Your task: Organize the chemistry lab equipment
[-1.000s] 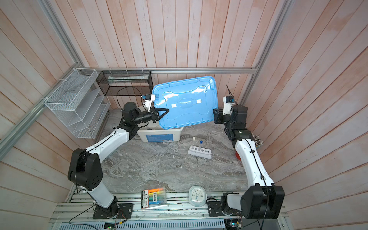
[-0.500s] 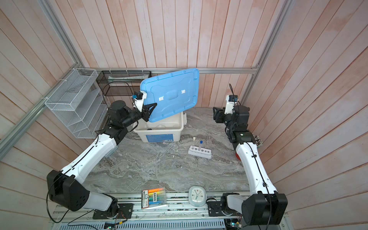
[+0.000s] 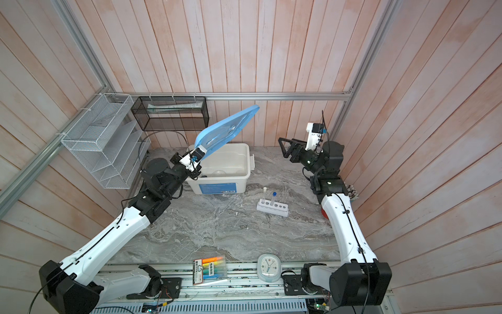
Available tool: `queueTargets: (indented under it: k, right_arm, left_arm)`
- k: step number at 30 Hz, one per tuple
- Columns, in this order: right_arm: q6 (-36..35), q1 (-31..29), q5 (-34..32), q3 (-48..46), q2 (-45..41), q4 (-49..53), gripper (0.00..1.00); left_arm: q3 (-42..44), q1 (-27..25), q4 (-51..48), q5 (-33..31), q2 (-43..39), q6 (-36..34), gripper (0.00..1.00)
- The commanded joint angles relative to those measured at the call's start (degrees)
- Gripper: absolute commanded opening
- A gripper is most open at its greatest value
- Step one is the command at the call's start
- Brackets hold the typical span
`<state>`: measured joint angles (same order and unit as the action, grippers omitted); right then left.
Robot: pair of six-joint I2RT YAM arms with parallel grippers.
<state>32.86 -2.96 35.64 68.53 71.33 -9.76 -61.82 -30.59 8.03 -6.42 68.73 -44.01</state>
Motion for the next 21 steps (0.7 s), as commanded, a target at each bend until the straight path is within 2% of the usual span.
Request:
queueTargets:
  k: [1, 2, 10, 17, 21]
  right_arm:
    - [11.19, -0.28, 9.92, -1.37, 0.89, -10.28, 0.87]
    - [12.49, -0.46, 11.00, -1.47, 1.21, -10.94, 0.90]
    - [17.94, -4.60, 14.45, -1.29, 6.31, -12.82, 0.90]
    - [26.44, -8.86, 16.31, -0.51, 11.52, -20.40, 0.90]
    - [33.84, -10.17, 16.64, -2.60, 13.73, -27.60, 0.90]
  left_arm:
    - [1.51, -1.71, 7.99, -8.30, -1.65, -11.32, 0.00]
    - [1.85, -2.30, 8.47, -9.00, -1.87, -12.98, 0.00]
    - [5.32, -7.27, 13.46, -14.24, -2.19, -26.77, 0.00]
    - [9.00, -10.60, 18.85, -17.82, -1.32, -39.63, 0.00]
    - [10.60, -10.98, 20.55, -18.07, -1.01, -42.62, 0.00]
